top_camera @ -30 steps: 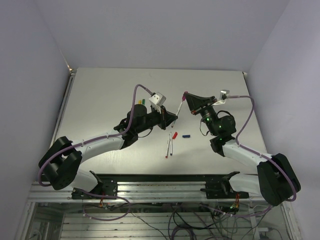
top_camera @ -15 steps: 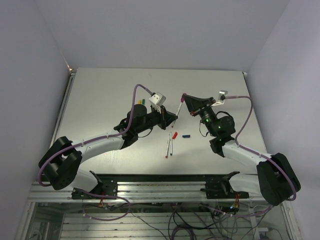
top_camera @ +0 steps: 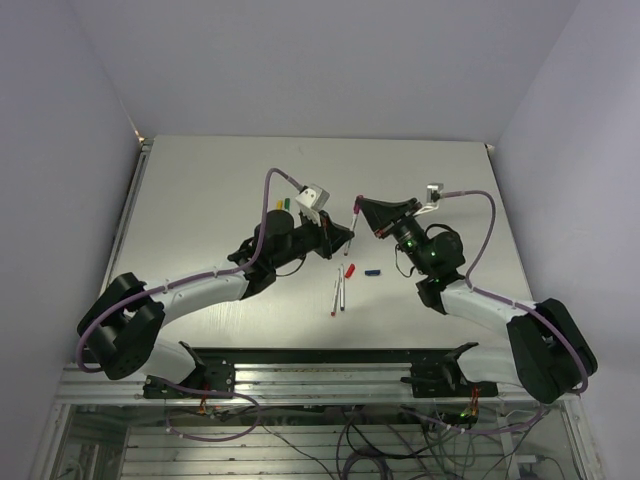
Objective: Insert the pens into the pen caps
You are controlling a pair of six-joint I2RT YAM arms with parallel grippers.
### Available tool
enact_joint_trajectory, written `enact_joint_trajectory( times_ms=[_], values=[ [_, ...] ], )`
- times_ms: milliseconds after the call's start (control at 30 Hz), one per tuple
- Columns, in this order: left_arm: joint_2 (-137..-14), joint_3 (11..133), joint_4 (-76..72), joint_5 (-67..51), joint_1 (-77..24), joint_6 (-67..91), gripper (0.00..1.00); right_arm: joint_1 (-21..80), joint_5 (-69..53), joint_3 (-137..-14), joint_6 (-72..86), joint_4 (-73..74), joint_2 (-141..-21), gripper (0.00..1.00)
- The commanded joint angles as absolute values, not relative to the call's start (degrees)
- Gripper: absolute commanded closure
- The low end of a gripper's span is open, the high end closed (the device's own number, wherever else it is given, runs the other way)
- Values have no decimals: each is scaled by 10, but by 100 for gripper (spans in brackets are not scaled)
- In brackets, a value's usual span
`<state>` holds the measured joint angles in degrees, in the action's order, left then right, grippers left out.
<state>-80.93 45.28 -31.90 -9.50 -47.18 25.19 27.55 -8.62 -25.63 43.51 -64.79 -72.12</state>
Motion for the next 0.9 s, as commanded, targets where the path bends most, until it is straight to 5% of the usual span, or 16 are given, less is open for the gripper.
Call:
enact_joint_trajectory(
  times_ms=[0,867],
  values=[
    [-802,455,-390,-65,-475,270,93,297,-143,-250,435,-593,-736,100],
    [-724,402,-459,37,-422,294,93,392,-106,-292,337,-440,-803,100]
  ],
)
